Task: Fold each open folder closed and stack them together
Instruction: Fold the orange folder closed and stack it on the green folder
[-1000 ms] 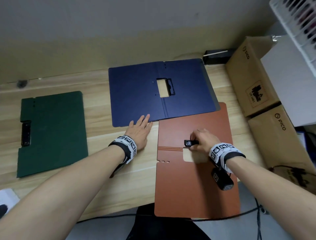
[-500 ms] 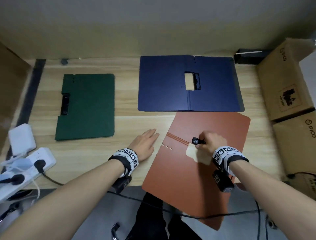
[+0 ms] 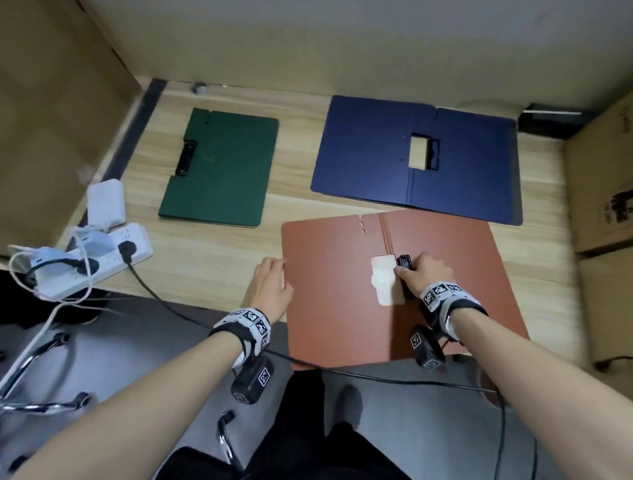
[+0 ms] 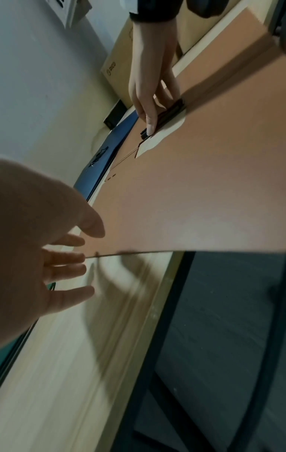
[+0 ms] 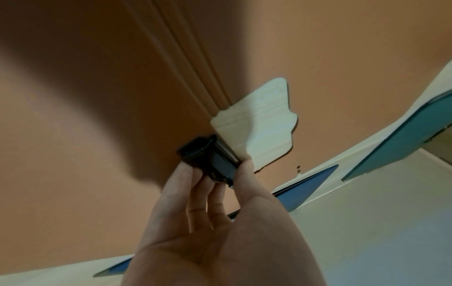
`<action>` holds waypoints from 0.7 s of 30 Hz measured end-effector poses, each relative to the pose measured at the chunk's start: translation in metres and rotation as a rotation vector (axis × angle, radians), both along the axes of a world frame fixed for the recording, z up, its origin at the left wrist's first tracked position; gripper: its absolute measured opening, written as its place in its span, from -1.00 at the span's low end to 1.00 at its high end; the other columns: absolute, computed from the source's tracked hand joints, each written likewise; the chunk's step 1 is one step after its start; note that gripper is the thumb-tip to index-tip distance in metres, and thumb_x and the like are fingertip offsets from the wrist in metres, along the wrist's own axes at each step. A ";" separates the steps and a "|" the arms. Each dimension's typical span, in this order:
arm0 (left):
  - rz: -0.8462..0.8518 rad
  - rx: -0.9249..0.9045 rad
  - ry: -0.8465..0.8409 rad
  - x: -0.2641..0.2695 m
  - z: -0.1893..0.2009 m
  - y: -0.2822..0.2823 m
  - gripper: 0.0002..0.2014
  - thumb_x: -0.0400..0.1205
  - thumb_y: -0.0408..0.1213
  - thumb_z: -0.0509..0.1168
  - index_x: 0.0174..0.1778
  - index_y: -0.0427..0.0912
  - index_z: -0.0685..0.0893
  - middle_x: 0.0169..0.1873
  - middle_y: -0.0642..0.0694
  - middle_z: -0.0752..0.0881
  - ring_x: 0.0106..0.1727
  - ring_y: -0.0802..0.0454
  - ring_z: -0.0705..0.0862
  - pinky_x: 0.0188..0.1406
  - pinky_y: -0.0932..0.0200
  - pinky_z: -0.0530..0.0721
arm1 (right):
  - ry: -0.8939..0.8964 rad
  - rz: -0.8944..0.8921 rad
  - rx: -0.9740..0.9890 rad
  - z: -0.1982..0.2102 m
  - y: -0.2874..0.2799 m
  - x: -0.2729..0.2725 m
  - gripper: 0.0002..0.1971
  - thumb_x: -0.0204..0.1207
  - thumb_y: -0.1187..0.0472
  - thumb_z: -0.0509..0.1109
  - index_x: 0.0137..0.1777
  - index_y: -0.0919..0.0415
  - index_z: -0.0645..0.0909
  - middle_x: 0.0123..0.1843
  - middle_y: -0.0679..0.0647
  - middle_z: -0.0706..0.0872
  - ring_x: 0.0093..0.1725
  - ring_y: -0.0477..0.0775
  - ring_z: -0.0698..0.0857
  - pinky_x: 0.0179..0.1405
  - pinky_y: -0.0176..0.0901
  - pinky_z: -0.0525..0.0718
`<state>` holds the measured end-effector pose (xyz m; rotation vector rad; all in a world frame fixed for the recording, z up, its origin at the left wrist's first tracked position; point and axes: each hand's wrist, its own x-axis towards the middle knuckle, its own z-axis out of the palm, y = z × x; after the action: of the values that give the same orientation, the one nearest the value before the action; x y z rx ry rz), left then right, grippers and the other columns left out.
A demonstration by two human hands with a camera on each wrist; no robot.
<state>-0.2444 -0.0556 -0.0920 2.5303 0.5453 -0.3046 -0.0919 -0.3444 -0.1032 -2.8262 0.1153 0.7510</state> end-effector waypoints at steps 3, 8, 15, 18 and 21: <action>0.043 0.018 0.068 0.002 0.001 -0.006 -0.47 0.67 -0.22 0.25 0.58 -0.24 0.39 0.49 -0.17 0.45 0.49 -0.10 0.46 0.48 0.00 0.48 | -0.003 -0.068 0.034 -0.004 -0.001 0.001 -0.56 0.45 -0.17 0.43 0.04 0.22 0.60 -0.10 0.18 0.67 -0.05 0.31 0.69 -0.19 -0.11 0.46; 0.071 0.004 0.170 0.010 0.000 -0.010 -0.50 0.67 -0.19 0.27 0.53 -0.26 0.43 0.43 -0.20 0.48 0.34 -0.16 0.59 0.34 -0.01 0.56 | 0.011 -0.122 0.069 -0.012 0.000 0.009 -0.57 0.44 -0.17 0.43 -0.07 0.25 0.62 -0.18 0.19 0.71 -0.21 0.27 0.60 -0.30 -0.12 0.40; 0.113 0.028 0.249 0.007 0.003 -0.011 -0.54 0.64 -0.13 0.30 0.45 -0.17 0.45 0.37 -0.15 0.52 0.23 -0.21 0.66 0.18 -0.03 0.59 | -0.004 -0.154 0.067 -0.016 0.005 0.012 -0.61 0.49 -0.12 0.37 -0.02 0.25 0.59 -0.19 0.20 0.72 -0.21 0.27 0.64 -0.30 -0.12 0.44; 0.145 0.024 0.259 0.013 0.006 -0.010 -0.54 0.63 -0.11 0.30 0.42 -0.19 0.48 0.35 -0.15 0.53 0.26 -0.20 0.64 0.21 -0.05 0.60 | -0.010 -0.124 0.071 -0.018 0.006 0.012 -0.61 0.49 -0.11 0.33 -0.01 0.26 0.61 -0.17 0.21 0.75 -0.20 0.29 0.68 -0.28 -0.11 0.50; 0.217 -0.010 0.276 0.022 0.002 -0.007 -0.60 0.51 -0.07 0.34 0.20 -0.21 0.63 0.19 -0.16 0.64 0.11 -0.20 0.69 0.13 -0.08 0.69 | -0.008 -0.125 0.079 -0.017 0.008 0.009 -0.63 0.49 -0.12 0.34 0.00 0.23 0.59 -0.16 0.18 0.73 -0.17 0.29 0.68 -0.27 -0.10 0.45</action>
<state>-0.2220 -0.0629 -0.0902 2.4049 0.9141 -0.5772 -0.0827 -0.3365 -0.1207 -2.7178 0.2534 0.7011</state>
